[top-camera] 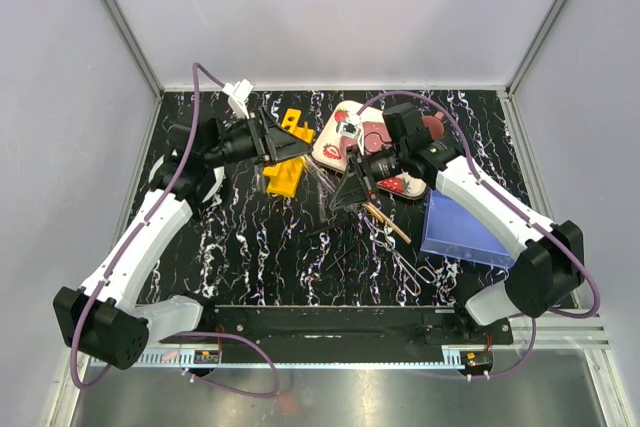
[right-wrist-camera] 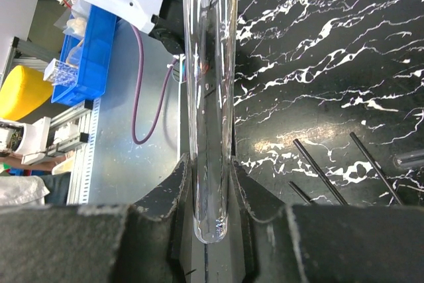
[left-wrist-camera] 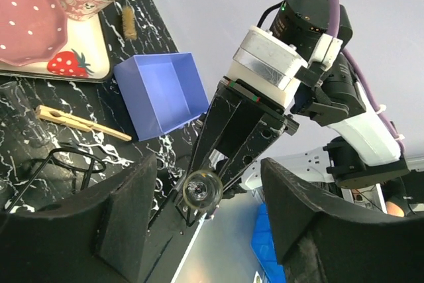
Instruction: Organize the chemistry lab equipment
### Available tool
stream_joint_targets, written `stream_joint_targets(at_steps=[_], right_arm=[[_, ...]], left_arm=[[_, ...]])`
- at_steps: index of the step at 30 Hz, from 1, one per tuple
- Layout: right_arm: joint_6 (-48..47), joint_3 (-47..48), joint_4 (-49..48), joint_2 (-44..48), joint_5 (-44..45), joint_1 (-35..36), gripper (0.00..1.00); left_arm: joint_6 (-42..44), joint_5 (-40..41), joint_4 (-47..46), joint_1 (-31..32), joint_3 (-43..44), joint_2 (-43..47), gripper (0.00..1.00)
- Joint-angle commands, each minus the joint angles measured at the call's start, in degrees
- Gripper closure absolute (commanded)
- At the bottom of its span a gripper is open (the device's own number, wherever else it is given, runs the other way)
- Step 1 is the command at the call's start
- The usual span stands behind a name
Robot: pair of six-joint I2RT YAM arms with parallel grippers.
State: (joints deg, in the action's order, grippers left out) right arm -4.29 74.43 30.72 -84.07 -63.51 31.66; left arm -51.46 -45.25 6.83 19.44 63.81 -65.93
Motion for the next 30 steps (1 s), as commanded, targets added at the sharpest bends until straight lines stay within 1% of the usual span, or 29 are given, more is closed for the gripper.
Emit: stream_joint_targets(at_steps=[1,2,4,10,14,17,18,19,22,24,26,27,29,30], right_arm=[[-2.3,2.12,1.36,-0.83,0.57,1.03,0.92],[-2.38,2.29,1.45,-1.09,0.75,1.12,0.92],[-2.47,2.38,1.54,-1.27,0.84,1.12,0.92],[-2.56,2.91,1.89,-1.88,1.02,1.39,0.92],[-2.47,3.17,2.15,-2.24,0.84,1.39,0.92],[-2.56,3.17,2.15,-2.32,0.84,1.47,0.92],[-2.65,3.09,2.24,-2.41,0.84,1.39,0.92],[-2.74,3.09,2.33,-2.32,0.93,1.56,0.92],[-3.0,2.91,2.5,-2.32,1.1,1.56,0.91],[-3.35,2.91,2.5,-2.24,1.45,1.56,0.86],[-3.79,2.91,2.85,-2.06,1.63,1.56,0.82],[-4.05,2.91,2.94,-1.89,2.24,1.56,0.78],[-5.01,3.0,3.38,-1.45,2.77,1.56,0.64],[-5.63,3.43,4.25,-1.27,3.47,1.56,0.54]], left_arm=[[4.17,0.87,4.15,0.86,3.42,-0.6,0.35],[5.05,1.31,4.85,1.03,3.95,-0.78,0.41],[6.11,1.92,6.69,1.39,4.39,-0.69,0.43],[8.92,4.64,10.39,2.18,5.88,-0.51,0.52],[9.8,5.88,11.54,2.53,6.15,-0.51,0.57],[9.98,6.14,11.71,2.62,6.15,-0.43,0.63],[9.98,6.14,11.63,2.71,6.15,-0.43,0.65],[9.98,6.06,11.71,2.71,6.24,-0.43,0.71],[9.37,5.7,10.58,2.71,6.15,-0.34,0.78],[8.22,5.27,9.0,2.71,5.8,-0.16,0.8],[7.35,4.91,8.11,2.71,5.27,0.01,0.85],[7.17,4.65,7.15,2.62,5.18,0.01,0.85],[6.9,4.56,6.79,2.62,4.92,0.01,0.86],[6.99,4.56,6.97,2.53,4.92,-0.07,0.86]])
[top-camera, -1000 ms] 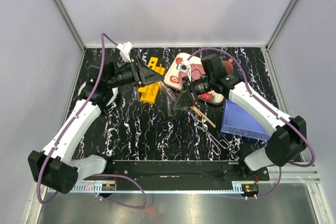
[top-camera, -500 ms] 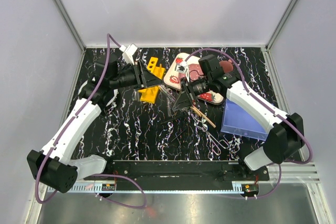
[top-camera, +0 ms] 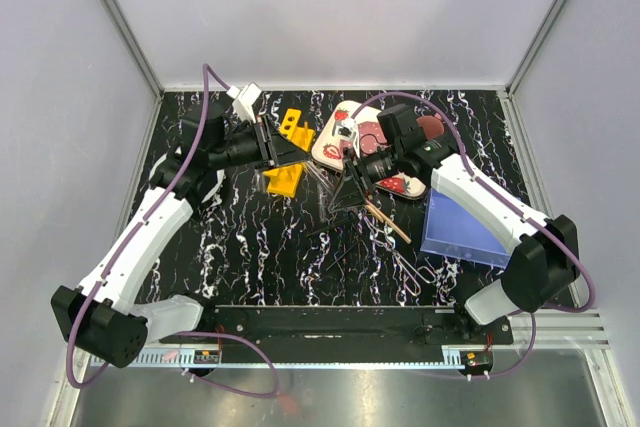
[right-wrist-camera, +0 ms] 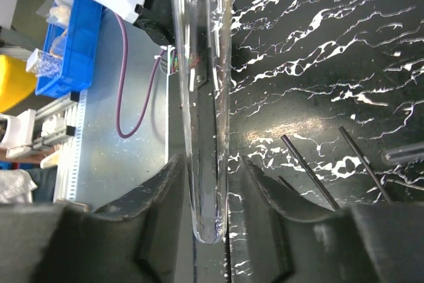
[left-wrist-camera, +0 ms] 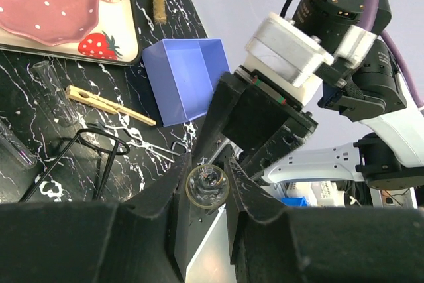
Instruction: Organize the chemistry lab equipment
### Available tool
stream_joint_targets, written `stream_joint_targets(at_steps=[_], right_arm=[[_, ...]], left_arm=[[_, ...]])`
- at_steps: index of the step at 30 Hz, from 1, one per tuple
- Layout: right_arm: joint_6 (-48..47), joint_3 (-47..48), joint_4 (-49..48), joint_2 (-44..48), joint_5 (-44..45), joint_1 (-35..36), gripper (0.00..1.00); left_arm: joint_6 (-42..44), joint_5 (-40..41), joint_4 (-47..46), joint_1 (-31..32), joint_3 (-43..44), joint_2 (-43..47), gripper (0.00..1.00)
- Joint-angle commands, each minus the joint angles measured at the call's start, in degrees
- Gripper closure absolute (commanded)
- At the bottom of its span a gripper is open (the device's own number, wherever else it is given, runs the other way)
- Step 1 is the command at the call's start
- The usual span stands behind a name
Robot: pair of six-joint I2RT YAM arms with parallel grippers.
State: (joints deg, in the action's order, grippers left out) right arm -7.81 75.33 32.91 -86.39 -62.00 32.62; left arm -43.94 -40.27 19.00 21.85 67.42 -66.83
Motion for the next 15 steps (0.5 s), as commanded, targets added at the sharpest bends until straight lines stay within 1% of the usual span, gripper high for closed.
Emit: stream_joint_targets(at_steps=[1,2,3,4,5,6,7,8,9,10,11,12,13,15], right_arm=[[-2.9,2.89,2.77,1.22,2.49,0.51,0.39],[-4.04,3.41,3.91,1.66,3.37,0.6,0.3],[-7.27,5.16,6.97,2.01,5.98,0.51,0.22],[-8.87,6.13,8.48,2.19,7.84,0.34,0.05],[-12.28,7.19,10.14,2.71,9.86,0.25,0.01],[-13.79,9.29,12.94,2.8,13.62,-0.45,0.0],[-15.03,10.09,14.1,3.07,15.31,-0.8,0.0],[-16.6,10.88,14.99,3.42,16.63,-1.76,0.0],[-16.97,11.85,16.04,3.77,17.95,-2.82,0.0],[-17.15,12.03,16.31,4.38,18.14,-5.52,0.0],[-16.89,11.95,16.31,4.82,17.97,-7.03,0.0],[-16.8,11.16,16.14,5.35,16.83,-8.61,0.0],[-16.88,10.46,16.05,6.75,16.39,-11.59,0.0],[-17.15,6.87,14.74,8.68,16.38,-13.71,0.0]], left_arm=[[0.08,-0.25,-4.94,-0.13,1.4,0.82,0.86],[0.61,0.36,-4.42,-0.4,1.57,0.82,0.86],[1.4,0.98,-2.59,-1.1,1.92,0.73,0.86],[2.36,1.85,-1.09,-1.63,3.23,0.65,0.86],[6.37,6.04,1.36,-2.33,4.55,-0.4,0.86],[8.94,8.78,7.13,-2.51,6.48,-1.28,0.86],[13.14,10.98,9.1,-2.86,9.89,-2.42,0.86],[14.49,14.83,10.51,-3.21,11.4,-3.56,0.86],[15.72,16.52,12.27,-3.82,12.73,-6.27,0.86],[17.82,19.67,12.89,-4.09,15.44,-7.69,0.86],[18.71,21.18,13.51,-4.53,16.94,-9.1,0.86],[19.5,22.5,14.12,-4.79,19.92,-12.59,0.86],[21.34,25.56,14.57,-4.88,21.6,-14.1,0.86],[23.1,29.27,15.88,-5.06,26.5,-17.62,0.86]])
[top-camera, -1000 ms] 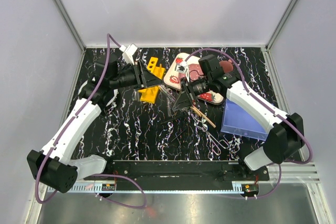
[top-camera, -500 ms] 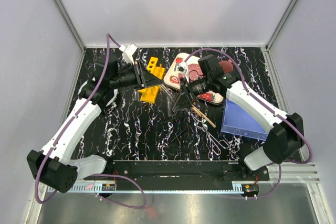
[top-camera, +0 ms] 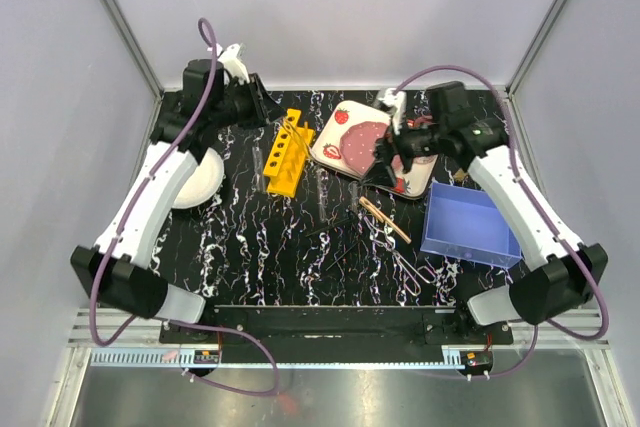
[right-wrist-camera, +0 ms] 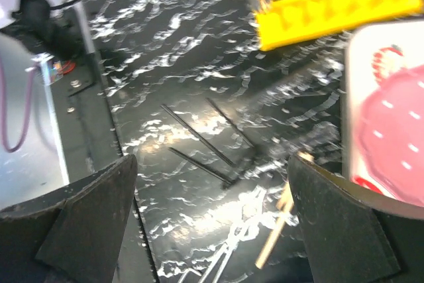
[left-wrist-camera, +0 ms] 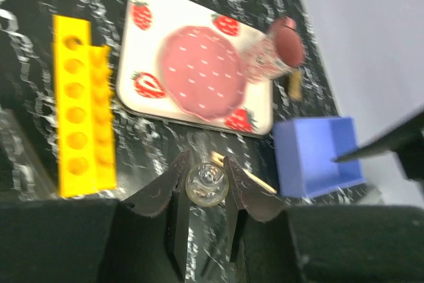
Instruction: Organize the chemistry lab equipment
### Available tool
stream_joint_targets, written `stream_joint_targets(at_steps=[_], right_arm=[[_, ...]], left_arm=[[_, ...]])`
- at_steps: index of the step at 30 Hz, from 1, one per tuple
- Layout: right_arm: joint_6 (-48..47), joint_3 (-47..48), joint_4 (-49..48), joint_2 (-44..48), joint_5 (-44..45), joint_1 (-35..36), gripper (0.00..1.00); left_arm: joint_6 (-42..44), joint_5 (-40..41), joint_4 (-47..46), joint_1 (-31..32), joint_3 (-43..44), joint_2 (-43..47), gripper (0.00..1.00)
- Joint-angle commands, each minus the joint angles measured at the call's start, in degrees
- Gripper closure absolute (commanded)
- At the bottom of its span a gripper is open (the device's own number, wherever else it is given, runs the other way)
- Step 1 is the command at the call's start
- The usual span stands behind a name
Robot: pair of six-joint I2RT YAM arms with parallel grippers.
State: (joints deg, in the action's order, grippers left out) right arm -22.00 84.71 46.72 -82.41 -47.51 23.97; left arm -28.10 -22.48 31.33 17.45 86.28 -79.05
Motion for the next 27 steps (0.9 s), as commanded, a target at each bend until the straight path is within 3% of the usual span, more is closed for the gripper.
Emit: stream_joint_targets(at_steps=[1,10,27], right_arm=[[-3.31,-4.09,0.31,6.8,2.15,-6.03,0.0],[-2.44,-19.04,-8.13,13.68,1.11,-11.04,0.0],[0.99,-21.78,-12.18,13.42,-3.21,-13.95,0.0]], left_arm=[[8.92,14.54,3.82,-0.75,9.33,-8.9,0.85],[17.63,28.62,2.51,-0.75,22.26,-22.11,0.85],[17.9,27.67,-3.56,-0.75,26.13,-28.97,0.85]])
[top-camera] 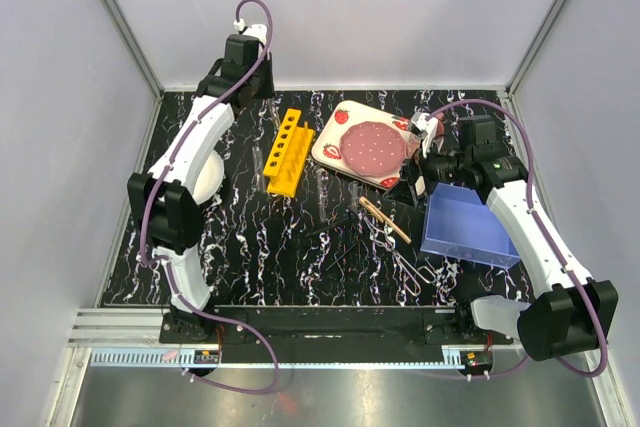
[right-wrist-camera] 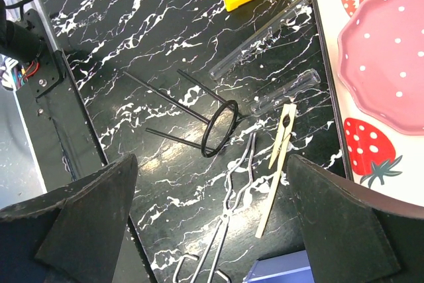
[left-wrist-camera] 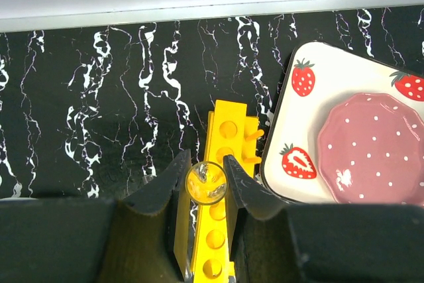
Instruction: Organize the chemistry lab equipment
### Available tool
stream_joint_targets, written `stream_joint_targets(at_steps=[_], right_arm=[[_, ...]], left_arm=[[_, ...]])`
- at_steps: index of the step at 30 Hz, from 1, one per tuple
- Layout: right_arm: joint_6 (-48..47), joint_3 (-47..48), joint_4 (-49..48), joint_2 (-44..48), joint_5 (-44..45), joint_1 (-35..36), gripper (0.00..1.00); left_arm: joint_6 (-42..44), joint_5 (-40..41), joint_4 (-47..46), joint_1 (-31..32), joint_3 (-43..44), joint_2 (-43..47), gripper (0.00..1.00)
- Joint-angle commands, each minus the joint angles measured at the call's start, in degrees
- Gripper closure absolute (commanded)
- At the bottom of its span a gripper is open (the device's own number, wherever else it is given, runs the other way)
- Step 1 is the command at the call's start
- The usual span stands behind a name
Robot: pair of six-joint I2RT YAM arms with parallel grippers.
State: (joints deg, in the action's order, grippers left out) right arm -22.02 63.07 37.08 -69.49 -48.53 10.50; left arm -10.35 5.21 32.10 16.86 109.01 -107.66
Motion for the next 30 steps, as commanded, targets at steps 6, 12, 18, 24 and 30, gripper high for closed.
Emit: stream_joint_targets(at_steps=[6,12,18,24,30], right_arm=[[1.72,-0.05,-2.72,0.41,-2.62,-0.66,0.0],[2.25,0.04,-2.89,0.41,-3.23,-0.92,0.0],[2.6,-0.05,-2.98,0.5,-3.59,-0.92,0.0],[2.86,-0.05,-2.89,0.5,-3.67,-1.01,0.0],[2.86,-0.05,-2.98,0.76,-3.67,-1.1,0.0]], left_arm=[[0.15,-1.08,-6.34,-0.16,3.31,-1.59,0.85],[-0.55,-1.96,-7.14,-0.16,3.4,-2.65,0.85],[-1.16,-2.84,-7.4,-0.16,3.22,-3.61,0.85],[-1.78,-3.63,-8.19,-0.16,3.05,-3.96,0.85],[-1.69,-3.81,-8.01,-0.16,2.52,-4.32,0.85]])
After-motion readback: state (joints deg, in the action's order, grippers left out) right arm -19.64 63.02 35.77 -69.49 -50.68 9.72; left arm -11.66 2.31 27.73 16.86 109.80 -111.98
